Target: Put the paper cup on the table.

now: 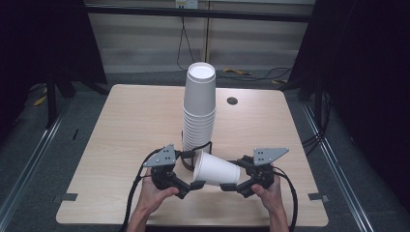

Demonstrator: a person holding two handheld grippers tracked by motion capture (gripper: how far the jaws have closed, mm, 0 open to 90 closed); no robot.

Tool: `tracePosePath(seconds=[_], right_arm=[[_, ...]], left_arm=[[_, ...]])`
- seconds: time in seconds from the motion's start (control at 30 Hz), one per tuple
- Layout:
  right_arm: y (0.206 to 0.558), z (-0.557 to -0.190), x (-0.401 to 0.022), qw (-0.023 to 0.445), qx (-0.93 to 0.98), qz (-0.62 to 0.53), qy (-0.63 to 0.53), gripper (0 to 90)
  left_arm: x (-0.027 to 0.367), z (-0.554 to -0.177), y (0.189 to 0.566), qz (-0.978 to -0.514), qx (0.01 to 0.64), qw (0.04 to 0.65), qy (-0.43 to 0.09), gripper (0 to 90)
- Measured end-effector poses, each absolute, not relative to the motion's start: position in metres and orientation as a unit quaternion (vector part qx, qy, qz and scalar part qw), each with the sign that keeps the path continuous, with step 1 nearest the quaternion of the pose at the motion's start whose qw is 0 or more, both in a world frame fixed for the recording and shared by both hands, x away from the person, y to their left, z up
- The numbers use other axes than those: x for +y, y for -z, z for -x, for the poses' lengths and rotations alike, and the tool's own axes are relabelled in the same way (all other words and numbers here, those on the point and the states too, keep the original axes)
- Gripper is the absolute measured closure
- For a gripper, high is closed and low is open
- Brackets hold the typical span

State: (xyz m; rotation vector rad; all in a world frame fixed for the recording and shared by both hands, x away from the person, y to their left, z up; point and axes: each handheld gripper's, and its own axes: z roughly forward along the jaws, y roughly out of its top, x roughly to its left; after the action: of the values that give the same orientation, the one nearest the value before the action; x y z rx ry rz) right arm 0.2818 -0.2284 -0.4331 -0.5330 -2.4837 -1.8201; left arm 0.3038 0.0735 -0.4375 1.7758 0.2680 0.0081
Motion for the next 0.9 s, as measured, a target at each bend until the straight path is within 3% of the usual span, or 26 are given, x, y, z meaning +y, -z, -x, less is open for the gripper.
tracePosePath(seconds=[0.9], right_arm=[[0.433,-0.285,-0.219,0.034,-0.813,0.14,0.564,23.4]], left_arm=[[0.067,-0.303,0.433,-0.773,0.098,0.626,0.036,5.0]])
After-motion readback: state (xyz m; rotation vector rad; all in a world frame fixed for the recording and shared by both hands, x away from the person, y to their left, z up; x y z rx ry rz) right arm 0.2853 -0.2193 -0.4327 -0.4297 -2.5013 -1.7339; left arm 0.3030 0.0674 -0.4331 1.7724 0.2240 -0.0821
